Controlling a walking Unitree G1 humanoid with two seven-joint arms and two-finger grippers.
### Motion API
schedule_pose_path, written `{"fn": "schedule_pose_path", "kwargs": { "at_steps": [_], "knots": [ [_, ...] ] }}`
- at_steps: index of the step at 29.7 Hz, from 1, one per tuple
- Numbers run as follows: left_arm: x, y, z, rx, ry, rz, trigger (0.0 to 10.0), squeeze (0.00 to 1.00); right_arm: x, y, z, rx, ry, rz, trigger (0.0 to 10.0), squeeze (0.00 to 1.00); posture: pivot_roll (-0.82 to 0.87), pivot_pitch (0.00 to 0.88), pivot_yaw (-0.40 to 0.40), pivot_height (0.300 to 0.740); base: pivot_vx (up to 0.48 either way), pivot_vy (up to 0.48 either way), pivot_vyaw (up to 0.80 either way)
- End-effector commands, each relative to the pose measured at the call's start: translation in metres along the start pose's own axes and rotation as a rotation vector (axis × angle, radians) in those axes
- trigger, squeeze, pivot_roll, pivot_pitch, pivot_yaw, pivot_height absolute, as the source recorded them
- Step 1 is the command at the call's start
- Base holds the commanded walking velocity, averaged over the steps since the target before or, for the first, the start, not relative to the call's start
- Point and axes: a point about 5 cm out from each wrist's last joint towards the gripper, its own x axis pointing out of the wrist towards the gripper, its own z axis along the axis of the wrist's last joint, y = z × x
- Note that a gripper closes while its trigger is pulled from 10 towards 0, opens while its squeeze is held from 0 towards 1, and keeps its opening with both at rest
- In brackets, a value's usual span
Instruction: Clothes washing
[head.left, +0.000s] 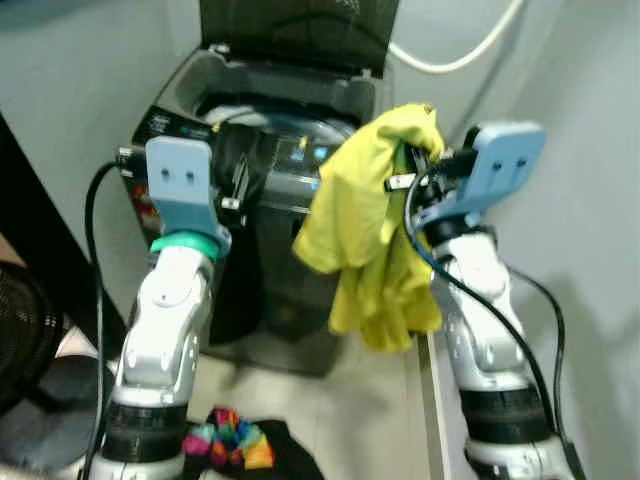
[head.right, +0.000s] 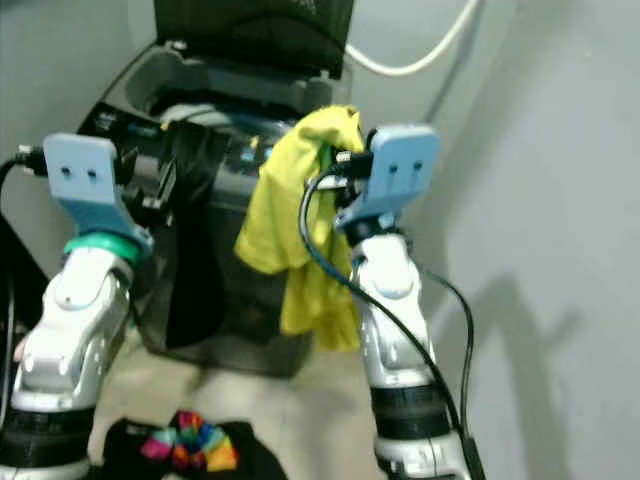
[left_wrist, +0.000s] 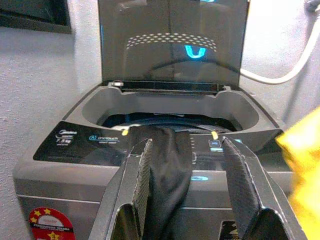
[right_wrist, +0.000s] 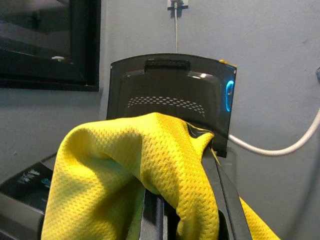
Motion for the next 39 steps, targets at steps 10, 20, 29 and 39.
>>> {"fn": "schedule_pose_path", "kwargs": {
  "at_steps": [10, 20, 29, 39],
  "knots": [
    [-0.001, 0.001, -0.004, 0.014, 0.016, 0.002, 10.0, 0.0, -0.001, 0.001, 0.0, -0.011, -0.012, 0.005, 10.0, 0.0, 0.15, 0.0, -0.034, 0.74, 0.0, 0.0, 0.0],
    [-0.004, 0.0, -0.013, 0.031, 0.053, -0.008, 10.0, 0.0, -0.004, -0.001, -0.006, -0.028, 0.012, 0.001, 10.0, 0.0, 0.15, 0.0, -0.035, 0.74, 0.0, 0.0, 0.0],
    [-0.013, -0.001, -0.035, 0.064, 0.127, -0.017, 10.0, 0.0, -0.023, -0.007, -0.047, -0.103, 0.159, 0.003, 10.0, 0.0, 0.14, 0.0, -0.04, 0.74, 0.0, 0.0, 0.0],
    [-0.031, 0.002, -0.069, 0.093, 0.249, -0.024, 10.0, 0.0, -0.079, -0.019, -0.112, -0.199, 0.459, -0.002, 10.0, 0.0, 0.14, 0.0, -0.043, 0.74, 0.0, 0.0, 0.0]
  ]
}}
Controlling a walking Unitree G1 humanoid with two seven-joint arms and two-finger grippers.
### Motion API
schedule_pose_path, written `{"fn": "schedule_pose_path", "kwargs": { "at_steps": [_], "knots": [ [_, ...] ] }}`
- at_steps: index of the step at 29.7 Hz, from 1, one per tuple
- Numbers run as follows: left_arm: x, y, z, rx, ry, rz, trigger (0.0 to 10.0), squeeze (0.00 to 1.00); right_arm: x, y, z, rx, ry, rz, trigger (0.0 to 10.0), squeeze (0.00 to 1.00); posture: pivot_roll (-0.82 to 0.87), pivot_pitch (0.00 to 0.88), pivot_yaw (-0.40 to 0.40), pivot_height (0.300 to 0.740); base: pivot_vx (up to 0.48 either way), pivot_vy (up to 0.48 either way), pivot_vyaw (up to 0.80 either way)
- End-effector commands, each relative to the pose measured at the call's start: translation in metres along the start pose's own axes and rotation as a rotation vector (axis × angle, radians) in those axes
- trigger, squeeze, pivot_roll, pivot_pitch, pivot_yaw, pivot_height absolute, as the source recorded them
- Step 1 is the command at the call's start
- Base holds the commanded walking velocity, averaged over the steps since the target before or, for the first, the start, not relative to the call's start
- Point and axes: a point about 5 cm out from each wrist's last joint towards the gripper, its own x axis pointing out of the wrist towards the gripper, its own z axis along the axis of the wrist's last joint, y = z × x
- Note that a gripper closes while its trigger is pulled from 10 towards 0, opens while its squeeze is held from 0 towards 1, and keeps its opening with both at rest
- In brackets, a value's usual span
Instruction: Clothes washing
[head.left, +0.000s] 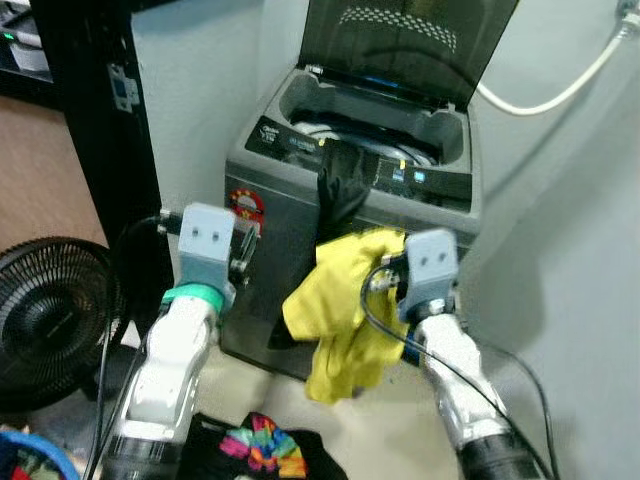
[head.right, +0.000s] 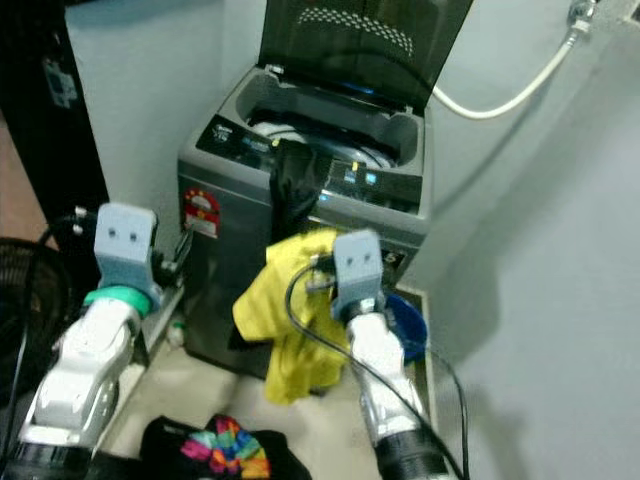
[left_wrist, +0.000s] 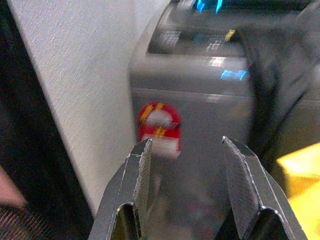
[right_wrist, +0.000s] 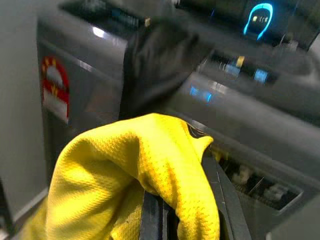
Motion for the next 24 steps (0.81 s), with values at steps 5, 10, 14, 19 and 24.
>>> {"fn": "schedule_pose_path", "kwargs": {
  "at_steps": [5, 10, 14, 19, 24],
  "knots": [
    [0.0009, -0.0057, 0.0022, 0.003, -0.015, -0.023, 10.0, 0.0, 0.0011, -0.0063, 0.0058, -0.008, -0.038, -0.022, 10.0, 0.0, 0.13, 0.0, -0.04, 0.74, 0.0, 0.0, 0.0],
    [0.0022, -0.0059, 0.0021, 0.01, -0.015, -0.02, 10.0, 0.0, 0.0028, -0.0064, 0.0083, -0.006, -0.052, -0.023, 10.0, 0.0, 0.13, 0.0, -0.038, 0.74, 0.0, -0.48, 0.0],
    [0.0028, -0.0054, 0.0034, 0.004, -0.023, -0.015, 10.0, 0.0, 0.0035, -0.0064, 0.008, -0.008, -0.062, -0.024, 10.0, 0.0, 0.13, 0.0, -0.04, 0.74, 0.0, -0.245, 0.0],
    [0.0023, -0.0055, 0.0035, -0.003, -0.038, -0.014, 10.0, 0.0, 0.0037, -0.0057, 0.0036, -0.016, -0.064, -0.021, 10.0, 0.0, 0.13, 0.0, -0.041, 0.74, 0.0, 0.0, 0.0],
    [0.0018, -0.0078, 0.0003, 0.002, -0.033, -0.022, 10.0, 0.0, 0.0032, -0.0055, 0.0006, -0.02, -0.057, -0.019, 10.0, 0.0, 0.13, 0.0, -0.041, 0.74, 0.0, 0.0, 0.0]
  ]
}}
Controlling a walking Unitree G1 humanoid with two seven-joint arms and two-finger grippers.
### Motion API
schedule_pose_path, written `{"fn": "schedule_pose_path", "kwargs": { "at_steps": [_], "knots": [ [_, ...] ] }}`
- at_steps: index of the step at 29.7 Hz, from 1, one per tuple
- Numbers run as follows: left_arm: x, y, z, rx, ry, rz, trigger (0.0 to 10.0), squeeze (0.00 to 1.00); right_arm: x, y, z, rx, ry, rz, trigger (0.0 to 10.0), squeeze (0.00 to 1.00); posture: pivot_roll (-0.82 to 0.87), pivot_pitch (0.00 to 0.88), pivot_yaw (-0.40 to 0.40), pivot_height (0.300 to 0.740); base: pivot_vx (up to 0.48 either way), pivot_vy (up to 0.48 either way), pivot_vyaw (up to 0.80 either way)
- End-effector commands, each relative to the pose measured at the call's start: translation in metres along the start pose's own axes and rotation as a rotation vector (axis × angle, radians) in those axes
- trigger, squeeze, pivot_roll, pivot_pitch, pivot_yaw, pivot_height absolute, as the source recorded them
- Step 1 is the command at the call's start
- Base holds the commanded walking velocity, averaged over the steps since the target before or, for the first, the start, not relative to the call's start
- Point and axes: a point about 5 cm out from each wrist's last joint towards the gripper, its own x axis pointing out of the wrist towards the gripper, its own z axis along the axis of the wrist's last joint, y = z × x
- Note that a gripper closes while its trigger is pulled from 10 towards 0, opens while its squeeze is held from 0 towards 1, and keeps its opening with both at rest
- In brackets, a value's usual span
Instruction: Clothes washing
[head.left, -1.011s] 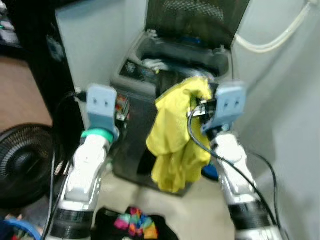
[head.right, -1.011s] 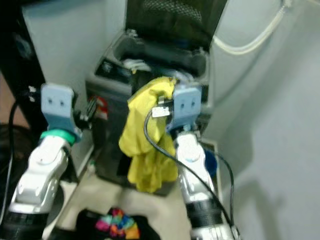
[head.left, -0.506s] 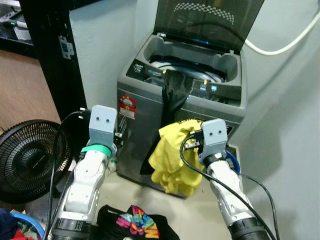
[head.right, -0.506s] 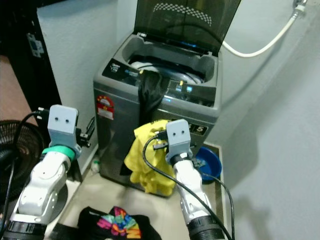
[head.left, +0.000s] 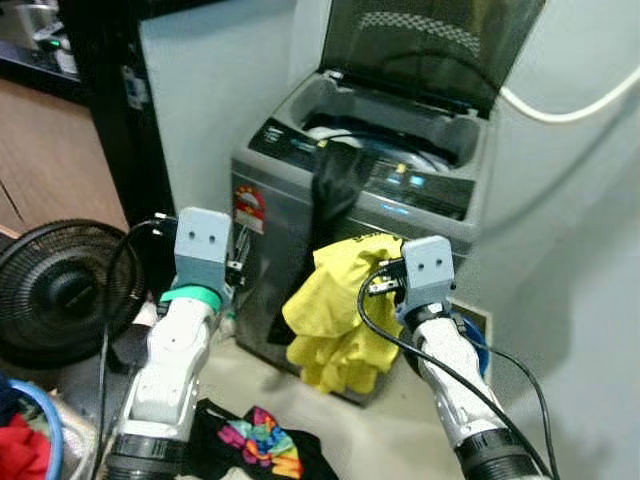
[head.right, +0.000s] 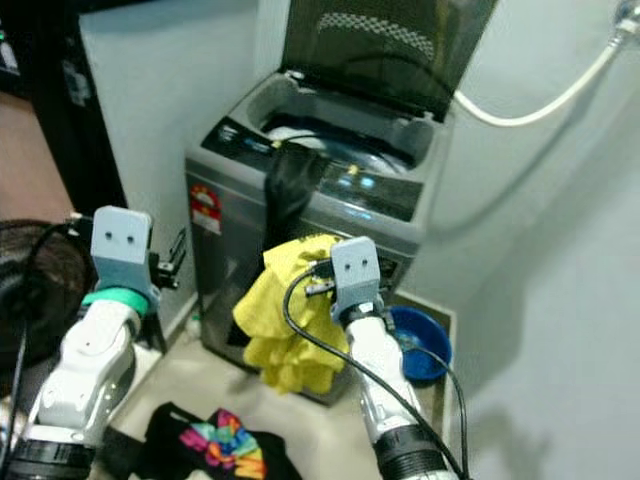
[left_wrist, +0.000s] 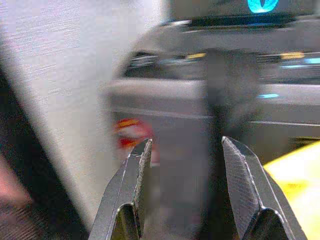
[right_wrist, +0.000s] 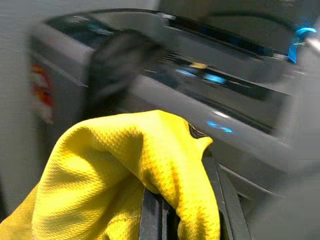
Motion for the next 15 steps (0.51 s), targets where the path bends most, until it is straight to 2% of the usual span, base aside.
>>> {"fn": "schedule_pose_path", "kwargs": {
  "at_steps": [1, 5, 8, 10, 14, 15],
  "knots": [
    [-0.001, -0.002, -0.006, 0.0, 0.017, -0.01, 10.0, 0.0, -0.001, -0.006, -0.001, -0.008, -0.007, -0.023, 10.0, 0.0, 0.13, 0.0, -0.041, 0.74, 0.0, 0.0, 0.0],
    [-0.001, -0.002, -0.007, 0.002, 0.02, -0.012, 10.0, 0.0, -0.002, -0.006, -0.002, -0.009, -0.005, -0.022, 10.0, 0.0, 0.13, 0.0, -0.041, 0.74, 0.0, 0.0, 0.0],
    [-0.004, -0.005, -0.017, 0.008, 0.054, -0.036, 10.0, 0.0, -0.005, -0.005, -0.011, -0.017, 0.022, -0.014, 10.0, 0.0, 0.13, 0.0, -0.04, 0.74, 0.0, 0.0, 0.0],
    [-0.014, -0.007, -0.044, -0.005, 0.15, -0.061, 10.0, 0.0, -0.016, -0.001, -0.034, -0.035, 0.114, 0.015, 10.0, 0.0, 0.13, 0.0, -0.04, 0.74, 0.0, 0.0, 0.0],
    [-0.015, -0.007, -0.046, -0.007, 0.16, -0.063, 10.0, 0.0, -0.017, -0.001, -0.037, -0.037, 0.122, 0.018, 10.0, 0.0, 0.13, 0.0, -0.04, 0.74, 0.0, 0.0, 0.0],
    [-0.019, -0.008, -0.054, -0.022, 0.19, -0.071, 10.0, 0.0, -0.021, -0.001, -0.044, -0.035, 0.152, 0.017, 10.0, 0.0, 0.13, 0.0, -0.04, 0.74, 0.0, 0.0, 0.0]
  ]
}}
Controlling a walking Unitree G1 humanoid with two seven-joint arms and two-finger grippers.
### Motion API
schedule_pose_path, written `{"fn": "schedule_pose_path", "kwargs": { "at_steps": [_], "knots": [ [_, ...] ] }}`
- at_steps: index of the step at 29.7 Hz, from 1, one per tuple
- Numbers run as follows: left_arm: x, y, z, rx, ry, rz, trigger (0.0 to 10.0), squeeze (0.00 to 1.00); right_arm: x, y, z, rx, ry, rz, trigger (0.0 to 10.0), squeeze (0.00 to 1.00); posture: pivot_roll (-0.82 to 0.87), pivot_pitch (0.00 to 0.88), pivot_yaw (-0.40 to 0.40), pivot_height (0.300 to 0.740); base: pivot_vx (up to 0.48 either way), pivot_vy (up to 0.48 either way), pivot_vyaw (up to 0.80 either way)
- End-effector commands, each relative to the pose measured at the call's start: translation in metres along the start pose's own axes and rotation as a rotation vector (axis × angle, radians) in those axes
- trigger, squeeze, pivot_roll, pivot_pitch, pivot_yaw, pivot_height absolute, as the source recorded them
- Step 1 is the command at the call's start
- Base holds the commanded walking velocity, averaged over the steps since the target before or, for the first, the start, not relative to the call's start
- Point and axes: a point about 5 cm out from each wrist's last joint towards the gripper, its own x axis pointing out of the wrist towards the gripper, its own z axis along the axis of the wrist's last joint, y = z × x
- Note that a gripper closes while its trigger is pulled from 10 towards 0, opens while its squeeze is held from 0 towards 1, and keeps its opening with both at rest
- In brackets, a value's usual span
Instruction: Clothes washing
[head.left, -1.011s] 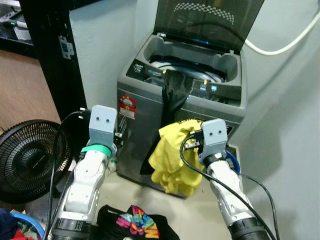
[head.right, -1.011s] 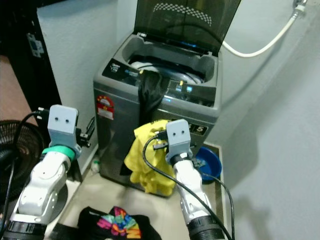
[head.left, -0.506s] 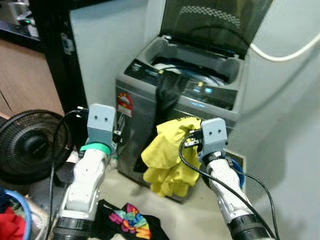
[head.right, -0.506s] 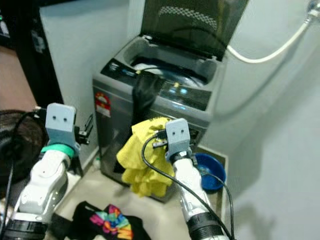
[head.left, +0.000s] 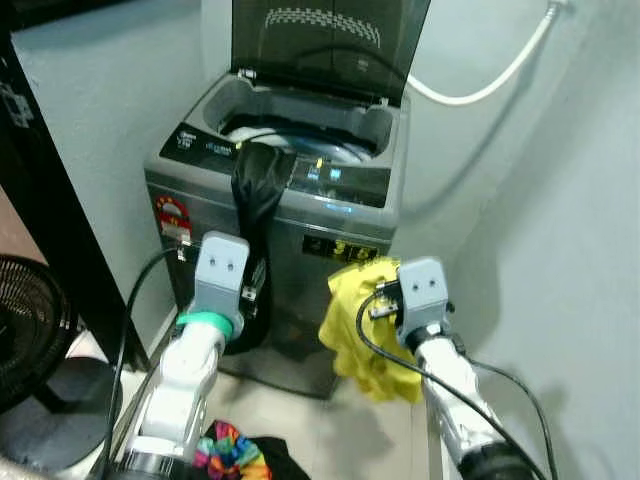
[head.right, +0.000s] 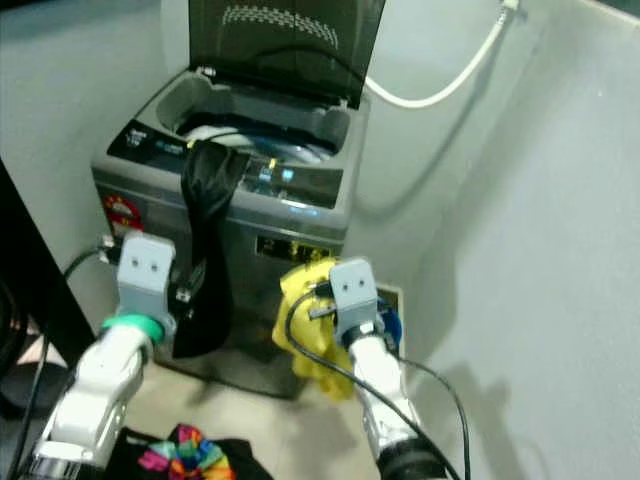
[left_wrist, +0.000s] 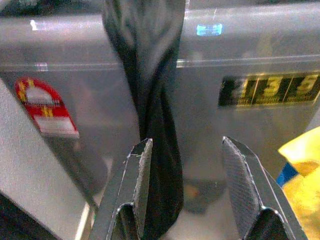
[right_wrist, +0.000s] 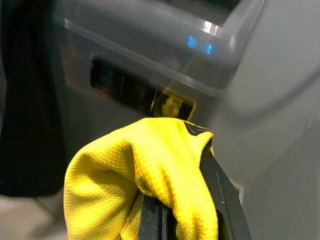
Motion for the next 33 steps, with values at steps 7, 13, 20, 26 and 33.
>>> {"fn": "schedule_pose_path", "kwargs": {
  "at_steps": [7, 13, 20, 26, 33],
  "knots": [
    [-0.027, -0.012, -0.066, -0.038, 0.23, -0.085, 10.0, 0.0, -0.036, -0.004, -0.068, 0.01, 0.297, 0.044, 10.0, 0.0, 0.13, 0.0, -0.046, 0.74, 0.0, 0.0, 0.0],
    [-0.081, -0.011, -0.153, 0.043, 0.57, -0.12, 10.0, 0.0, -0.108, -0.012, -0.142, -0.01, 0.732, -0.017, 10.0, 0.0, 0.11, 0.0, -0.047, 0.74, 0.0, 0.0, 0.0],
    [-0.099, -0.017, -0.169, 0.065, 0.642, -0.193, 10.0, 0.0, -0.122, -0.014, -0.151, 0.104, 0.77, -0.062, 10.0, 0.0, 0.07, 0.0, 0.0, 0.74, 0.0, 0.0, 0.0],
    [-0.096, -0.022, -0.172, 0.105, 0.638, -0.238, 10.0, 0.0, -0.128, -0.009, -0.153, 0.07, 0.766, -0.018, 10.0, 0.0, 0.03, 0.0, 0.05, 0.74, 0.0, 0.0, 0.0],
    [-0.077, -0.007, -0.167, 0.193, 0.615, -0.275, 10.0, 0.0, -0.14, 0.003, -0.158, 0.005, 0.767, -0.021, 10.0, 0.0, 0.01, 0.0, 0.08, 0.74, 0.0, 0.0, 0.0]
  ]
}}
